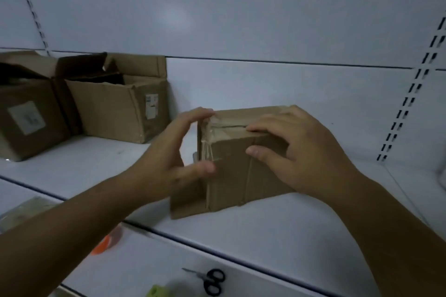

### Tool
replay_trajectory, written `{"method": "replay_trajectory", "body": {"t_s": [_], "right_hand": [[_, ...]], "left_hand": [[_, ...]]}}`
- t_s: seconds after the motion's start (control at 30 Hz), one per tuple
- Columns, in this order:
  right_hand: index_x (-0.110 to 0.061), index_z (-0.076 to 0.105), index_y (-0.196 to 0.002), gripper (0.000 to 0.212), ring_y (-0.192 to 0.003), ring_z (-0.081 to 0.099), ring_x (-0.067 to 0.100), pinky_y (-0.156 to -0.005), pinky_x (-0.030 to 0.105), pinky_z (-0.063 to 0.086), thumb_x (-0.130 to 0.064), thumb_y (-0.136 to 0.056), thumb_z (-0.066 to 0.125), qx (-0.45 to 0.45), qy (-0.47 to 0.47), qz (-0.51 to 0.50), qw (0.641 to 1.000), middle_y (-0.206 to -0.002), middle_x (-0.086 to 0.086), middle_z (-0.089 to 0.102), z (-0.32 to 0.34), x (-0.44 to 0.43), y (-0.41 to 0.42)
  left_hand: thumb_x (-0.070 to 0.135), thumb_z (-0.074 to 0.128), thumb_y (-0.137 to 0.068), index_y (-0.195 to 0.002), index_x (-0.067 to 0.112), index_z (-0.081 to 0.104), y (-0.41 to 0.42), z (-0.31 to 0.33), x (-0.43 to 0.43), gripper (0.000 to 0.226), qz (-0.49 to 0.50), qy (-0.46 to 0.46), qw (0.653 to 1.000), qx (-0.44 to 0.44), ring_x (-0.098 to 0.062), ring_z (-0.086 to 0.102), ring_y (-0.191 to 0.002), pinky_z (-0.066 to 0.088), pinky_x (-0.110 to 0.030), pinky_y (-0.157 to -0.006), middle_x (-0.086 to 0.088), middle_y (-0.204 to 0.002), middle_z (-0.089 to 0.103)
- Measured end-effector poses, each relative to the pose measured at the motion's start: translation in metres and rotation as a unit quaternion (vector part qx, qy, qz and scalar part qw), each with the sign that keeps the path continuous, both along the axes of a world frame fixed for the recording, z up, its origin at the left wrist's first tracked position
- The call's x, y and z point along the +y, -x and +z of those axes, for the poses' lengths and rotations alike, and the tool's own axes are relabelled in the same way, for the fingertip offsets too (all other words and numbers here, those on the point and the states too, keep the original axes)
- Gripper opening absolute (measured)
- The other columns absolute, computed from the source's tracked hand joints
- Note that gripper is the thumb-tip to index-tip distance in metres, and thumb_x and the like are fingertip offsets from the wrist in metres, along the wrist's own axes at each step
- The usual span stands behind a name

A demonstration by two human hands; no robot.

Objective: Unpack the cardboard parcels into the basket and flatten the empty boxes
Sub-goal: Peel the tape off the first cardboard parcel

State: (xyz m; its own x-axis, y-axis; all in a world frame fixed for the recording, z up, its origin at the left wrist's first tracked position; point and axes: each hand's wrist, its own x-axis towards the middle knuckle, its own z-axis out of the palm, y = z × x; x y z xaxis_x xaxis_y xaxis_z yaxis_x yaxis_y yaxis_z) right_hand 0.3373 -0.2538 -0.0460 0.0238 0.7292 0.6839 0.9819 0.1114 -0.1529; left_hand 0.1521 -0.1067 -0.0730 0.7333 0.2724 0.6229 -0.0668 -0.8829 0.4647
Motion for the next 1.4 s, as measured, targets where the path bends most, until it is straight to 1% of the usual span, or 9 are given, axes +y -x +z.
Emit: {"method": "replay_trajectory", "body": {"t_s": [0.1, 0.33, 0.43, 0.63, 0.83, 1.03, 1.13, 1.27, 1.4], "right_hand": [[-0.023, 0.071, -0.104, 0.038, -0.090, 0.056, 0.021, -0.072, 0.034, 0.045, -0.047, -0.078, 0.057, -0.019, -0.019, -0.017, 0.999, -0.101, -0.007, 0.071, 0.000, 0.001, 0.010], [-0.023, 0.072, -0.104, 0.041, -0.095, 0.059, 0.027, -0.078, 0.036, 0.043, -0.050, -0.076, 0.057, -0.007, -0.033, -0.050, 0.998, -0.103, -0.002, 0.071, -0.004, 0.003, 0.020], [-0.025, 0.072, -0.103, 0.042, -0.095, 0.055, 0.023, -0.077, 0.035, 0.042, -0.051, -0.074, 0.057, 0.016, -0.028, -0.051, 0.998, -0.102, -0.001, 0.065, -0.006, 0.003, 0.021], [-0.024, 0.070, -0.097, 0.044, -0.095, 0.055, 0.024, -0.084, 0.039, 0.037, -0.057, -0.077, 0.049, -0.007, -0.011, -0.038, 0.999, -0.099, -0.004, 0.060, -0.006, 0.004, 0.016], [-0.024, 0.067, -0.083, 0.033, -0.092, 0.048, 0.000, -0.100, 0.017, 0.019, -0.052, -0.076, 0.050, 0.041, -0.035, 0.062, 0.997, -0.090, -0.013, 0.058, -0.005, 0.002, 0.008], [-0.001, 0.064, -0.063, 0.048, -0.086, 0.048, -0.001, -0.086, 0.028, 0.033, -0.043, -0.080, 0.047, 0.166, -0.121, 0.029, 0.978, -0.081, -0.009, 0.058, -0.013, 0.015, -0.009], [-0.009, 0.064, -0.069, 0.021, -0.096, 0.052, 0.014, -0.084, 0.018, 0.036, -0.025, -0.082, 0.060, 0.243, -0.140, -0.040, 0.959, -0.091, 0.002, 0.058, -0.014, 0.016, -0.012], [-0.024, 0.061, -0.082, 0.012, -0.102, 0.055, 0.016, -0.088, 0.016, 0.040, -0.036, -0.085, 0.059, 0.201, -0.202, -0.060, 0.957, -0.100, -0.002, 0.057, -0.013, 0.003, 0.007], [-0.014, 0.060, -0.082, 0.020, -0.097, 0.055, 0.013, -0.087, 0.021, 0.042, -0.030, -0.076, 0.070, 0.124, -0.184, -0.011, 0.975, -0.099, 0.004, 0.057, -0.026, 0.004, 0.030]], "left_hand": [[0.061, 0.063, -0.070, -0.135, 0.042, 0.030, 0.009, 0.002, -0.002, 0.074, 0.003, -0.065, 0.998, 0.021, -0.010, 0.024, -0.141, 0.027, -0.035, -0.113, 0.009, -0.149, 0.028], [0.025, 0.057, -0.089, -0.115, 0.008, 0.057, 0.009, 0.005, -0.015, 0.032, 0.086, -0.271, 0.950, -0.129, -0.025, 0.061, -0.106, 0.050, -0.028, -0.089, -0.011, -0.119, 0.061], [0.023, 0.049, -0.093, -0.112, 0.005, 0.059, 0.006, 0.007, -0.021, 0.029, 0.085, -0.241, 0.955, -0.149, -0.025, 0.063, -0.104, 0.051, -0.031, -0.088, -0.013, -0.114, 0.064], [0.024, 0.050, -0.091, -0.113, 0.015, 0.065, 0.010, 0.020, -0.025, 0.028, 0.065, 0.017, 0.993, -0.097, 0.001, 0.054, -0.116, 0.040, -0.011, -0.094, 0.010, -0.113, 0.066], [0.036, 0.039, -0.088, -0.100, 0.023, 0.069, 0.013, 0.042, -0.002, 0.035, 0.037, 0.219, 0.974, -0.047, 0.001, 0.055, -0.116, 0.041, -0.019, -0.098, 0.014, -0.113, 0.068], [0.036, 0.036, -0.094, -0.112, 0.024, 0.064, -0.006, 0.025, -0.001, 0.036, -0.030, 0.149, 0.988, -0.019, 0.006, 0.055, -0.112, 0.039, -0.005, -0.091, 0.020, -0.114, 0.065], [0.032, 0.036, -0.095, -0.116, 0.014, 0.065, -0.020, 0.015, -0.002, 0.040, -0.013, 0.080, 0.994, -0.069, 0.001, 0.056, -0.115, 0.044, -0.017, -0.096, 0.007, -0.122, 0.063], [0.037, 0.037, -0.094, -0.069, -0.004, 0.061, -0.040, 0.017, -0.005, 0.055, 0.010, 0.050, 0.990, -0.131, -0.018, 0.058, -0.061, 0.045, -0.033, -0.059, -0.013, -0.061, 0.060], [0.032, 0.037, -0.096, -0.062, 0.005, 0.063, -0.052, 0.029, 0.002, 0.050, 0.040, -0.047, 0.988, -0.145, -0.018, 0.057, -0.053, 0.045, -0.038, -0.056, -0.003, -0.053, 0.059]]}}
